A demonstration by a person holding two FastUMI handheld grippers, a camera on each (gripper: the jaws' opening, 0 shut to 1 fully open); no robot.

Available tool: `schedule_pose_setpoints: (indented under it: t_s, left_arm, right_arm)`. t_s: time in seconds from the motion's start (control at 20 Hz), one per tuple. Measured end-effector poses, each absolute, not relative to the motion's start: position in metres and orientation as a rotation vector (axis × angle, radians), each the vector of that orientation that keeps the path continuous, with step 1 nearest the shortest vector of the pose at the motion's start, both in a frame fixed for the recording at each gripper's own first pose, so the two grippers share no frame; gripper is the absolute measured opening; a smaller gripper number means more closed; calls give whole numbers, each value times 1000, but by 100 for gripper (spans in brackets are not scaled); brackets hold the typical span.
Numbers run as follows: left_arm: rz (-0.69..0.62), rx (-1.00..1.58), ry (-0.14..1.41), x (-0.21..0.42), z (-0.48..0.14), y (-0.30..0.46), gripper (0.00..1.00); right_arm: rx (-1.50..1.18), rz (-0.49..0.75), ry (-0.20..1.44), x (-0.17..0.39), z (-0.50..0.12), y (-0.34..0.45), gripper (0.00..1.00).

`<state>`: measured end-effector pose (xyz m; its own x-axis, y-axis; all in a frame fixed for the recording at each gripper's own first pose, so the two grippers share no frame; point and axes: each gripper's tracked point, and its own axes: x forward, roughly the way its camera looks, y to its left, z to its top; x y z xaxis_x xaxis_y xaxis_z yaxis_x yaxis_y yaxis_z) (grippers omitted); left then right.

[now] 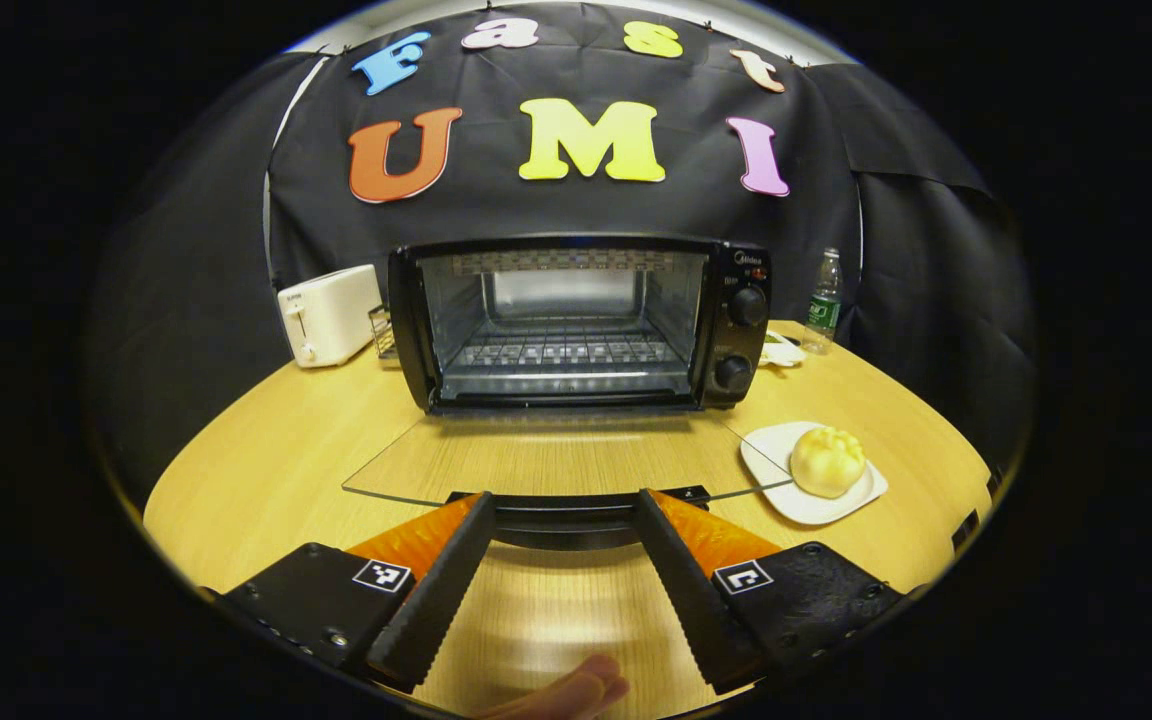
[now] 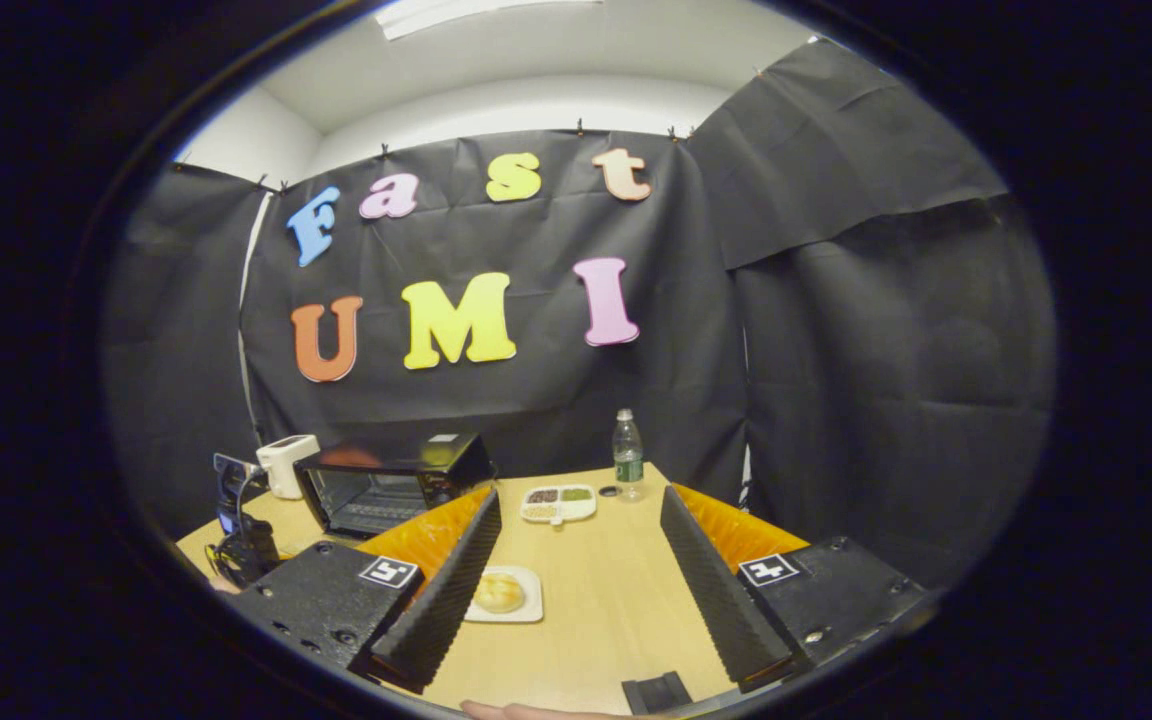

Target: Open the electric oven with the left hand, put the food in, and close the electric oven.

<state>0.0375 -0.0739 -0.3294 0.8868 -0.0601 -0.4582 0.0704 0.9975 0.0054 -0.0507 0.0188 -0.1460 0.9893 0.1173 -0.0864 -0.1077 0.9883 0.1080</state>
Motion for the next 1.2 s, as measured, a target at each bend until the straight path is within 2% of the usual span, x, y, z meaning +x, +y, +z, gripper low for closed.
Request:
schedule_pose_setpoints:
  t_s: [0.1,0.2,0.35,0.4,0.45,0.7,0.95,1.2]
  left_arm:
    - [-64,4,529,31,-349,-73,93]
    - [-74,27,463,33,-334,-77,93]
    - [-82,24,453,29,-328,-68,93]
    - [-80,36,428,27,-316,-64,86]
    - [-88,56,389,23,-301,-63,95]
    - [-92,53,246,-6,-224,-49,94]
    - [-43,44,116,-39,-144,-24,94]
    - [-5,36,22,-71,-90,1,94]
  right_arm:
    - [85,118,106,-46,-153,24,100]
    - [71,122,107,-39,-158,30,100]
    - [46,130,106,-24,-169,43,100]
    - [38,132,111,-18,-176,48,100]
    - [27,135,122,-12,-184,53,100]
    - [19,174,214,17,-229,90,100]
    - [19,215,310,42,-281,120,100]
    - [-5,260,422,60,-334,150,100]
